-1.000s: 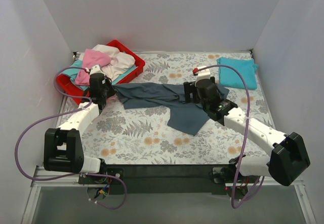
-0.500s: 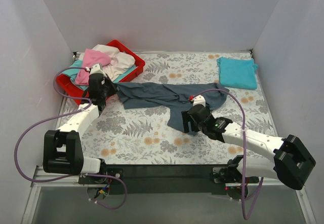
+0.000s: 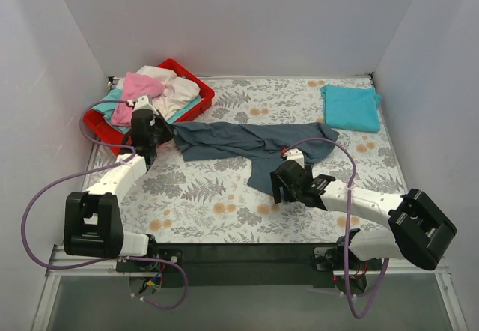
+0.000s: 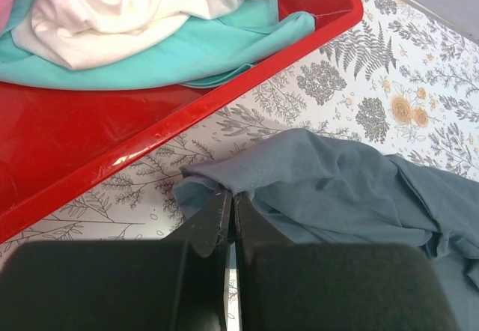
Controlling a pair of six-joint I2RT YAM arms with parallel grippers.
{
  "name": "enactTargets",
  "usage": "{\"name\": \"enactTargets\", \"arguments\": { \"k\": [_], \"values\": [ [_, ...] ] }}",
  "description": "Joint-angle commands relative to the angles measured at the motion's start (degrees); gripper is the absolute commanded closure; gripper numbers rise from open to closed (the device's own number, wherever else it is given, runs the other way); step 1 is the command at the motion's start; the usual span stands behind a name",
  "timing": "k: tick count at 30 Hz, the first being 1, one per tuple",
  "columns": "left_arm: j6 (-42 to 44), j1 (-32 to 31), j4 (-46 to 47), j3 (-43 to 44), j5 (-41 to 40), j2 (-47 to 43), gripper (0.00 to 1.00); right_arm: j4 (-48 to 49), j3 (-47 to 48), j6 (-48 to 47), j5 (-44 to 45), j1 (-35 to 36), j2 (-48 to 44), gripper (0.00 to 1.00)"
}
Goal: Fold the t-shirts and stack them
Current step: Flatten the tshirt out
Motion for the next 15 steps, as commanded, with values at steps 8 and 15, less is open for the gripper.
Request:
{"name": "enactTargets", "arguments": {
  "k": [8, 15],
  "values": [
    [0.1, 0.1, 1.0, -0.5, 0.2, -2.7, 1.0, 4.3, -3.9, 3.3, -0.3, 0.2, 1.6, 0.39],
    [0.3, 0.1, 0.9, -0.9, 0.1, -3.7, 1.0, 4.1, -4.6, 1.8, 0.5, 0.2, -3.1, 0.99]
  ]
}}
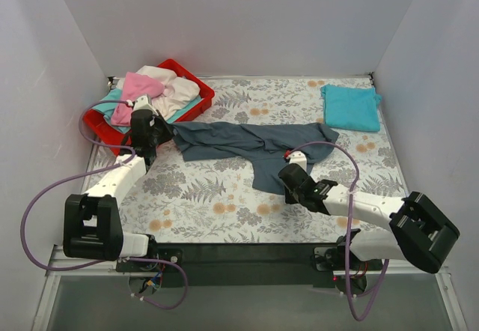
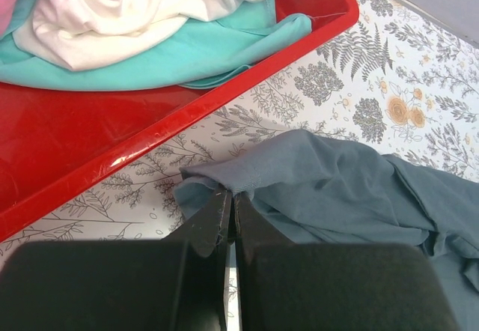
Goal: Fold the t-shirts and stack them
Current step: Flatten the tshirt out
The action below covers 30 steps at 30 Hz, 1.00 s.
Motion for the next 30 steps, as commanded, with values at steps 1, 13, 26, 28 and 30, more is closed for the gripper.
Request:
{"name": "enactTargets", "arguments": {
  "k": [1, 13, 26, 28, 30],
  "values": [
    [0.3, 0.1, 0.9, -0.5, 0.1, -3.3, 1.0, -2.8, -0.3, -1.7, 1.0, 0.2, -4.9, 0.99],
    [0.7, 0.1, -1.9, 1.4, 0.7, -7.5, 1.0, -0.1, 16.6, -20.5, 24.9, 0.2, -22.0, 0.99],
    [4.7, 0.2, -11.8, 15.4, 0.7, -12.4, 1.0, 14.0, 40.8, -49.7, 30.8, 0.2, -21.2, 0.99],
    [5.7, 0.2, -13.1, 19.9, 3.8, -13.6, 1.0, 14.1, 45.1, -52.3, 30.4, 0.2, -20.8, 0.99],
    [6.2, 0.2, -16.2, 23.1, 6.8, -14.3, 1.0, 14.1, 47.5, -53.5, 30.3, 0.2, -20.4, 0.99]
  ]
}}
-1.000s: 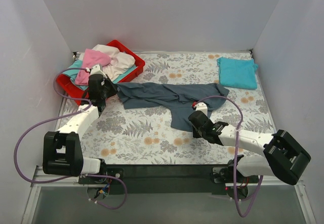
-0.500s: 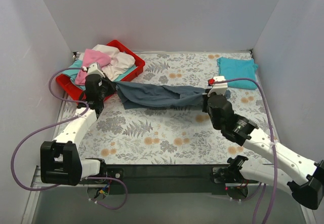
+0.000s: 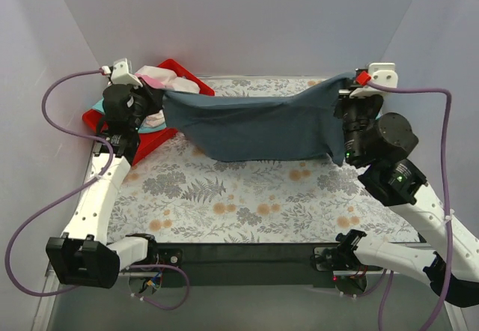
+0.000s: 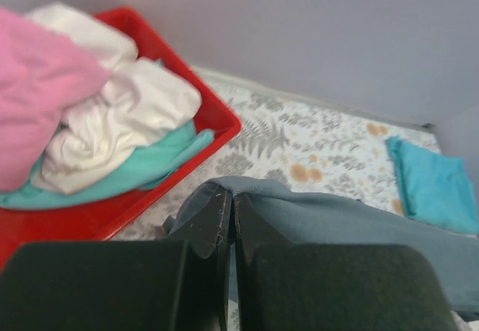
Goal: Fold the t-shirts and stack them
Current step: Flatten the tshirt out
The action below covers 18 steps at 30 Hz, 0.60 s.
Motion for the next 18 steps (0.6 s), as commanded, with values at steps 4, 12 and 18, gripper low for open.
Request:
{"name": "enactTargets", "arguments": {
  "k": [4, 12, 18],
  "values": [
    [1.5, 0.2, -4.7, 8.9, 6.9, -9.3, 1.0, 4.0, 10.4, -8.6, 0.3, 0.2, -0.7, 0.99],
    [0.7, 0.3, -7.6, 18.1, 13.0, -12.7, 1.0, -1.4, 23.1, -10.8, -3.8, 0.2, -1.6, 0.99],
    [1.4, 0.2, -7.6, 23.6, 13.2, -12.3, 1.0, -1.6, 31.6, -14.8, -6.9, 0.3, 1.4, 0.99]
  ]
}}
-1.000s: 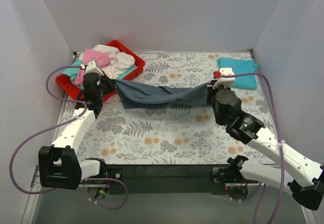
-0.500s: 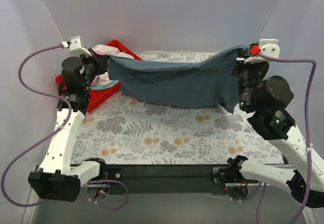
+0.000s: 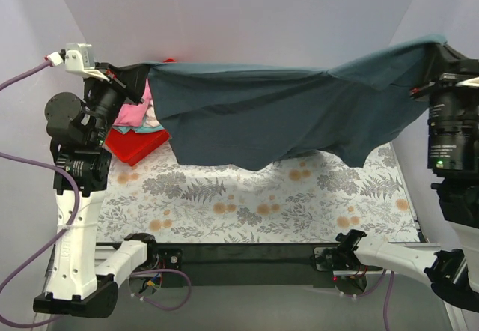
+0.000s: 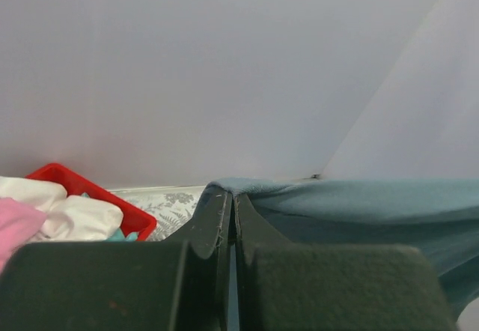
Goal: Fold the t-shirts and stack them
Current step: Flatten the tshirt out
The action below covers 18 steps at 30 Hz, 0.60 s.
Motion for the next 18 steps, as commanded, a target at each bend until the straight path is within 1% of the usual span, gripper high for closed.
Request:
{"name": "enactTargets", "arguments": {
  "k": [1, 2, 4, 7, 9, 10, 12, 13, 14, 16, 18],
  "values": [
    [1.2, 0.2, -1.4, 7.3, 0.0, 1.3, 1.0, 2.1, 10.4, -6.0, -3.5, 0.2, 3.2, 0.99],
    [1.3, 0.2, -1.4, 7.4, -0.9, 1.3, 1.0, 2.2, 10.4, -6.0, -3.5, 0.2, 4.3, 0.99],
    [1.2, 0.2, -1.2, 10.2, -1.9, 2.0, 1.0, 1.7, 16.6, -8.3, -4.5, 0.2, 6.5, 0.99],
    [1.1, 0.2, 0.2, 13.4, -1.2, 2.5, 1.0, 1.5, 22.7, -11.0, -5.6, 0.2, 11.0, 0.99],
    [1.1, 0.2, 1.0, 14.2, 0.5, 3.6, 1.0, 1.8, 23.2, -12.3, -5.5, 0.2, 12.1, 0.99],
    [1.1, 0.2, 1.2, 14.6, 1.0, 4.3, 1.0, 2.8, 22.6, -13.4, -5.1, 0.2, 12.5, 0.99],
    [0.9, 0.2, 2.0, 14.6, 2.7, 7.4, 1.0, 3.8, 18.2, -14.8, -4.1, 0.2, 12.7, 0.99],
    [0.8, 0.2, 2.1, 14.6, 3.2, 8.8, 1.0, 7.2, 16.2, -15.0, -3.8, 0.2, 12.7, 0.99],
    [0.6, 0.2, 2.1, 14.6, 3.6, 10.4, 1.0, 8.4, 11.8, -15.3, -3.6, 0.2, 12.8, 0.99],
    [0.2, 0.2, 1.9, 14.4, 5.3, 15.1, 1.0, 11.6, 8.0, -15.4, -3.6, 0.2, 13.6, 0.99],
    [-0.2, 0.2, 2.0, 13.9, 6.7, 19.6, 1.0, 11.6, 5.1, -14.5, -4.2, -0.5, 15.5, 0.99]
  ]
}}
